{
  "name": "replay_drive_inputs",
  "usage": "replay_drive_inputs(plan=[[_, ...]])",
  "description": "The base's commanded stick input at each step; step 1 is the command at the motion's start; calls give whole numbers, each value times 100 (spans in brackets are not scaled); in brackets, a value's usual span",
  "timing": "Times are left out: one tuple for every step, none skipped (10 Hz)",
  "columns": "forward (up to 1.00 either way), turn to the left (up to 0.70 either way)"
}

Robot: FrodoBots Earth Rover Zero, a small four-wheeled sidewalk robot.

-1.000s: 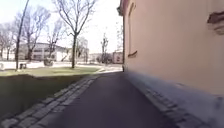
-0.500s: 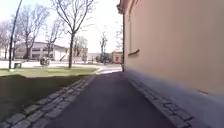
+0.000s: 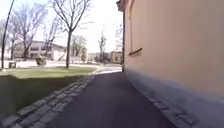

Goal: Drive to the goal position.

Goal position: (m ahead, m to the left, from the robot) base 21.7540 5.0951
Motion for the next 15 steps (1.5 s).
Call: replay_drive_inputs(plan=[[85,0],[85,0],[85,0],[85,0],[85,0],[85,0],[85,0],[85,0],[85,0],[85,0],[85,0],[85,0],[85,0],[85,0],[85,0]])
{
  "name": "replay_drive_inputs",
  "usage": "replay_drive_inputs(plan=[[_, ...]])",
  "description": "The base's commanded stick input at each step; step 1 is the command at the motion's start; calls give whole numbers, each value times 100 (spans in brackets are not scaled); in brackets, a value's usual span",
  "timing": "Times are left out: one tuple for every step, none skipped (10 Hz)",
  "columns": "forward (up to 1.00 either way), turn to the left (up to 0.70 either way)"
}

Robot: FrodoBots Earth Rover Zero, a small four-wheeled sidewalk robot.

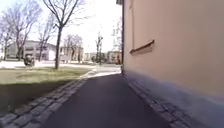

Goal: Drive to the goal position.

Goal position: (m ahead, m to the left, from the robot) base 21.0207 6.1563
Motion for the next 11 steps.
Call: replay_drive_inputs(plan=[[85,0],[85,0],[85,0],[85,0],[85,0],[85,0],[85,0],[85,0],[85,0],[85,0],[85,0]])
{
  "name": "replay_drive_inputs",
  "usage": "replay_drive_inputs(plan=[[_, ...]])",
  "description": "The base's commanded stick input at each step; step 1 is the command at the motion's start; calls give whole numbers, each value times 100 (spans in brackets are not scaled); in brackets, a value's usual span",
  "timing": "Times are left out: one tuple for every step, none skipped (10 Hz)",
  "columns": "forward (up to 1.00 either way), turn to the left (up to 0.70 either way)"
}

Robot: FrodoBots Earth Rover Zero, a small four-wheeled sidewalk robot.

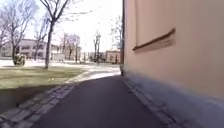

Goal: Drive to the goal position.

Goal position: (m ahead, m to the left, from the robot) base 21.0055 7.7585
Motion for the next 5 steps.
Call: replay_drive_inputs(plan=[[85,0],[85,0],[85,0],[85,0],[85,0]])
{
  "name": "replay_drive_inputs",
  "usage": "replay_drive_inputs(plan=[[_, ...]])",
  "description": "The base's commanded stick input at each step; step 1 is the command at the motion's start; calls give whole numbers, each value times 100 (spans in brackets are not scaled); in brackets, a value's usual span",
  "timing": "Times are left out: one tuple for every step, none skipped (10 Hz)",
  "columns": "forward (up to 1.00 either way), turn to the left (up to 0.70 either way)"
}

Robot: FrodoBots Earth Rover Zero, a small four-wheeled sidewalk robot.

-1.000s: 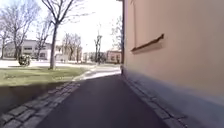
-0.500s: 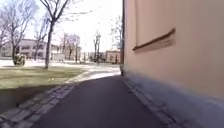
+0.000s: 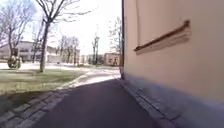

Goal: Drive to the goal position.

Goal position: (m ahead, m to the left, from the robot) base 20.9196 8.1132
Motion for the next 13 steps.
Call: replay_drive_inputs(plan=[[85,0],[85,0],[85,0],[85,0],[85,0],[85,0],[85,0],[85,0],[85,0],[85,0],[85,0],[85,0],[85,0]])
